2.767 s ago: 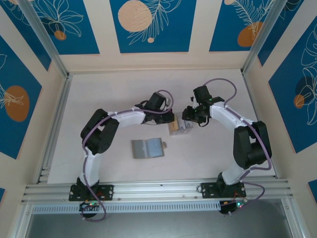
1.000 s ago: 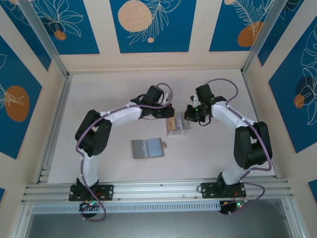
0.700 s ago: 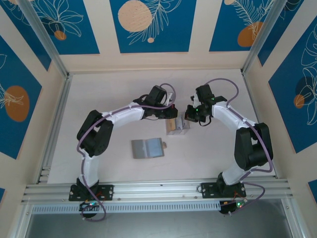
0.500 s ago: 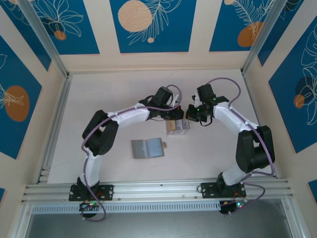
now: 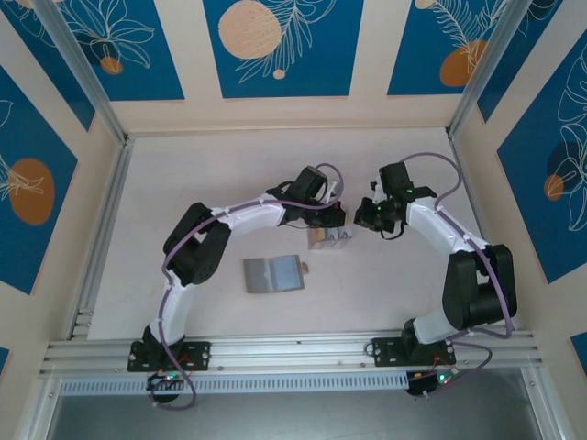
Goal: Put the credit cards into the card holder
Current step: Pick up the credit card from the storage box.
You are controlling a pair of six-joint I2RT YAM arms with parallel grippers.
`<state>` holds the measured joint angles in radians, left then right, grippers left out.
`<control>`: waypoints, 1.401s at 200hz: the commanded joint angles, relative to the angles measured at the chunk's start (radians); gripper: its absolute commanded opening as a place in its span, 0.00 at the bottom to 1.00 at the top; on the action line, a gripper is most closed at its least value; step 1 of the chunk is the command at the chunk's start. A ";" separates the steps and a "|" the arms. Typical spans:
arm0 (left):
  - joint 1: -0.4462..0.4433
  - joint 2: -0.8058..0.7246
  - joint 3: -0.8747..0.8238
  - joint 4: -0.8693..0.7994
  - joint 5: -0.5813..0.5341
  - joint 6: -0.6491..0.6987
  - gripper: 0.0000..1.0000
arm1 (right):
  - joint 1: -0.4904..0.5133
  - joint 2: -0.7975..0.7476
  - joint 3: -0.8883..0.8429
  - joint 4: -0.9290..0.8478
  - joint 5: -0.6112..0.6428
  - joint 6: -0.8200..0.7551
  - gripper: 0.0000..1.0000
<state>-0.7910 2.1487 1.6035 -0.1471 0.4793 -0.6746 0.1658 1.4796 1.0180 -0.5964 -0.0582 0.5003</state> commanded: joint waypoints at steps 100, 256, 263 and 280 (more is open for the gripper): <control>-0.031 0.034 0.081 -0.133 -0.094 0.061 0.02 | -0.038 0.092 -0.054 0.085 -0.071 0.038 0.05; -0.056 0.075 0.135 -0.126 -0.081 0.050 0.03 | -0.014 0.107 -0.043 0.076 -0.053 0.043 0.11; -0.056 0.077 0.138 -0.124 -0.079 0.049 0.03 | -0.015 0.108 -0.044 0.077 -0.055 0.044 0.11; -0.056 0.077 0.138 -0.112 -0.073 0.039 0.03 | -0.014 0.110 -0.042 0.079 -0.057 0.044 0.11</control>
<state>-0.8318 2.2086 1.7134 -0.2737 0.3851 -0.6224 0.1478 1.6009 0.9771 -0.5053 -0.1051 0.5323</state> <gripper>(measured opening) 0.038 0.113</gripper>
